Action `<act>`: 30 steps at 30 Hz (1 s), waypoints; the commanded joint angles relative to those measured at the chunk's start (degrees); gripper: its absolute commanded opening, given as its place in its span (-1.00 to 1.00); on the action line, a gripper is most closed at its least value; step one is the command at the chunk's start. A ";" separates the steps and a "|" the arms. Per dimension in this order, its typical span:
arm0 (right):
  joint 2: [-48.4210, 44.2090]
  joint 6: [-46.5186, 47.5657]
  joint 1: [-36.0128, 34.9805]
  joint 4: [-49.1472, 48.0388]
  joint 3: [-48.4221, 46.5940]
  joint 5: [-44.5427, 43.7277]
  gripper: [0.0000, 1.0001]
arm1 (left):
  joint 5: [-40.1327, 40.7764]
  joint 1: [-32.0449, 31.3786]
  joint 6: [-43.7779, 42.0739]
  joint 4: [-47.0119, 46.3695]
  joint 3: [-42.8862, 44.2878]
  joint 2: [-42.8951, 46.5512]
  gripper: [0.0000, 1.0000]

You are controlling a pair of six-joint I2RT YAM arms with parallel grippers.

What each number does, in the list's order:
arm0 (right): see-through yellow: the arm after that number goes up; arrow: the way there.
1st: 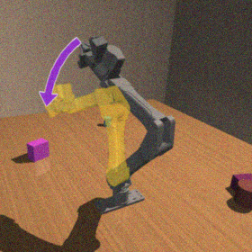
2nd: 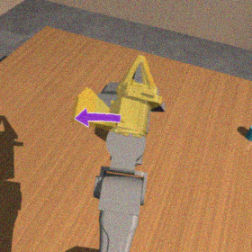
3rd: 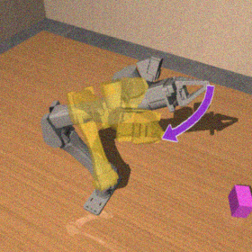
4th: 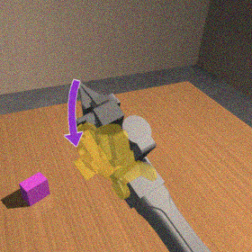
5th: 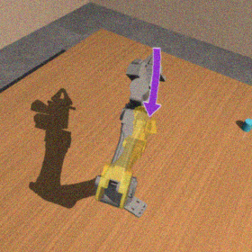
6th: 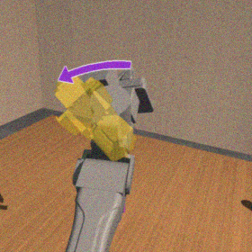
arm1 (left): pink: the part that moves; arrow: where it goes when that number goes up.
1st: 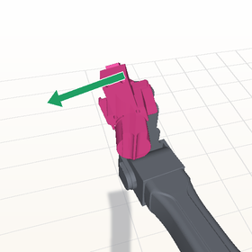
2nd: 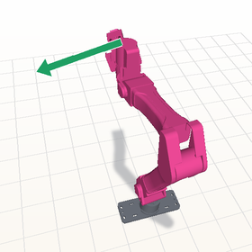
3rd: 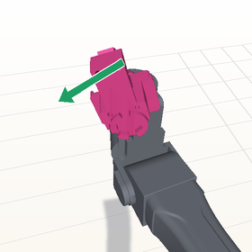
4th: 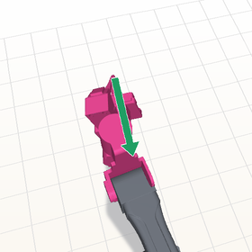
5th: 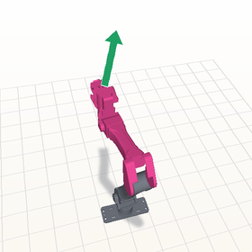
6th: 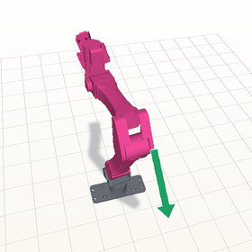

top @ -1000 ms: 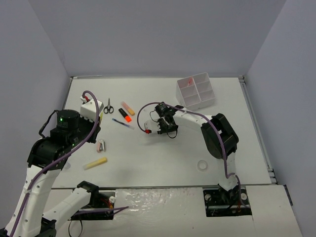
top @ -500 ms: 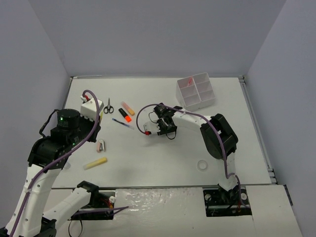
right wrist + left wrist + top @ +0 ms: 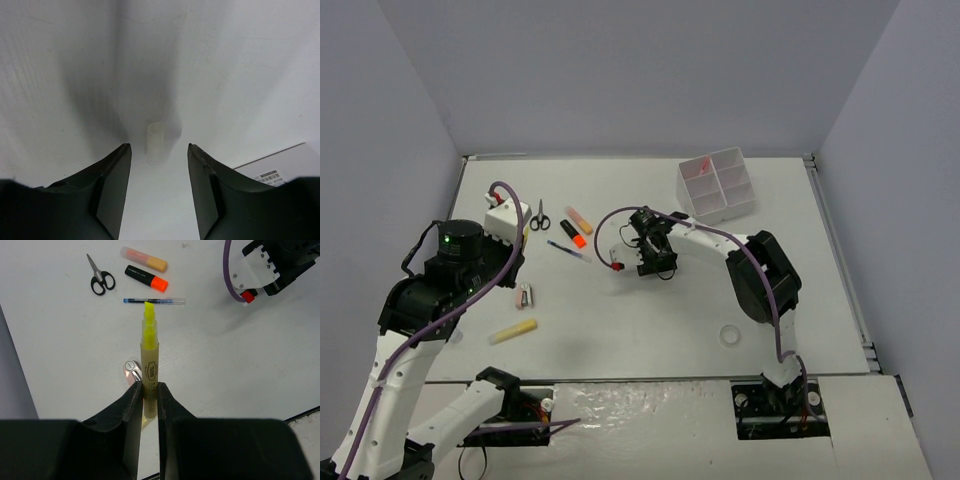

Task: Sort the stationery into containers
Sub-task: Move the pen cap to the center of the board.

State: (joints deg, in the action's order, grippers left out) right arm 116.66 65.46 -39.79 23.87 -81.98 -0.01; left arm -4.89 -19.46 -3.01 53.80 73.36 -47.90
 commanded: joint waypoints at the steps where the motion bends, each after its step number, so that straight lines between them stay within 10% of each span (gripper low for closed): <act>1: -4.04 -2.49 -0.15 0.59 -4.87 -2.34 -0.06 | 0.27 0.30 -0.42 -1.99 0.99 -0.30 -1.00; 13: -12.27 -11.68 -1.12 -0.41 -9.92 -6.68 0.12 | 0.36 0.30 0.26 -2.28 1.28 0.00 -1.00; 20: -8.35 -42.85 6.66 -4.84 -29.33 -17.18 -0.11 | 0.46 0.30 0.14 -3.51 1.69 -0.52 -1.00; 24: -5.64 -61.27 14.92 -9.48 -38.64 -14.64 0.24 | 0.28 0.30 -0.16 -4.03 2.85 -2.13 -1.00; 27: -4.47 -64.97 17.37 -13.79 -39.00 -11.42 0.96 | -0.21 0.39 -0.64 -4.01 3.93 -3.51 -1.00; 30: -3.63 -68.23 18.29 -16.27 -39.32 -10.02 1.00 | -0.66 0.39 -1.24 -4.07 4.88 -4.61 -1.00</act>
State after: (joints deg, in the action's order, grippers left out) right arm 111.44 8.63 -20.83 13.38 -120.40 -12.40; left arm -5.02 -19.46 -3.10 53.43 74.07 -50.70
